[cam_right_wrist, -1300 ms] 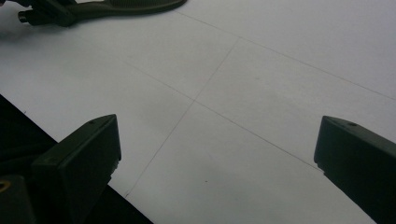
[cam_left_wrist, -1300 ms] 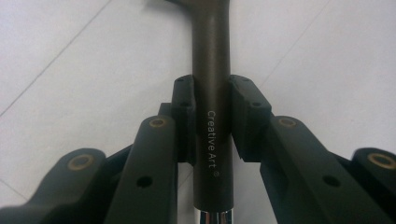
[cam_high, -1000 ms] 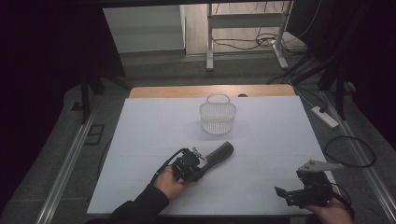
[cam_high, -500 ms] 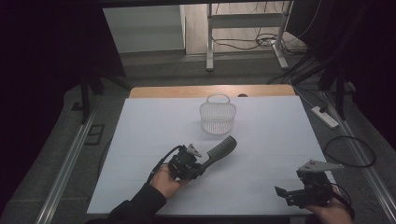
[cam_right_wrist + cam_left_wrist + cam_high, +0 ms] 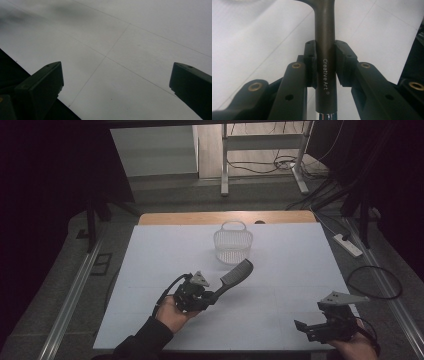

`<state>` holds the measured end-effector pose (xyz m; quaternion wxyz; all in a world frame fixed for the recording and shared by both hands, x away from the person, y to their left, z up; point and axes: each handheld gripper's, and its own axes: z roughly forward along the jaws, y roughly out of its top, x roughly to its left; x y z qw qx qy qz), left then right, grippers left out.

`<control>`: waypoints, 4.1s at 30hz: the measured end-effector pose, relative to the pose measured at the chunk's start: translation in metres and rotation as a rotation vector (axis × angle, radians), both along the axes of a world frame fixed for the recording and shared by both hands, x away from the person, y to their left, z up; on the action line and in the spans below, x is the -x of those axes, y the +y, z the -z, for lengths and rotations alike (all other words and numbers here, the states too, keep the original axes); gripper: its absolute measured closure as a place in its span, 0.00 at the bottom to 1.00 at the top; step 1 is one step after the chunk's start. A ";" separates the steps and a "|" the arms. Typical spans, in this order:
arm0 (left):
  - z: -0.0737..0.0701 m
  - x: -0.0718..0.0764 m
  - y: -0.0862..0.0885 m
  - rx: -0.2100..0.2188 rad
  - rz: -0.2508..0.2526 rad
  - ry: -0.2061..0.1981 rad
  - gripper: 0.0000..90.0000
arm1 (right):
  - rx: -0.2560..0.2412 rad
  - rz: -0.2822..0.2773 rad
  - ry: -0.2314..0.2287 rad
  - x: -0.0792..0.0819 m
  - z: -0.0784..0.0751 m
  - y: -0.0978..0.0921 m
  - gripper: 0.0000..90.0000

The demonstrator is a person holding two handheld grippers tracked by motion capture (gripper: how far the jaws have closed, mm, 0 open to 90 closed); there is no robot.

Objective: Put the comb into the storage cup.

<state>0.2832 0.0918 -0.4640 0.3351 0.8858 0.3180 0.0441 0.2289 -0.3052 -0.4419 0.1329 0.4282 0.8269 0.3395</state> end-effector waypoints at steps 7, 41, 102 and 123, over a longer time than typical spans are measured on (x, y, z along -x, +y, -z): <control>-0.006 0.003 0.008 0.048 -0.019 -0.031 0.81 | -0.007 -0.010 -0.012 0.001 -0.001 0.000 0.00; -0.023 0.020 0.035 0.142 -0.048 -0.080 0.80 | -0.278 -0.142 -0.040 -0.025 -0.027 0.030 0.00; -0.020 0.034 0.036 0.142 -0.034 -0.112 0.81 | -0.419 -0.198 0.219 -0.112 -0.038 0.134 0.00; -0.022 0.035 0.035 0.153 -0.034 -0.127 0.81 | -0.393 -0.190 0.276 -0.131 -0.033 0.160 0.00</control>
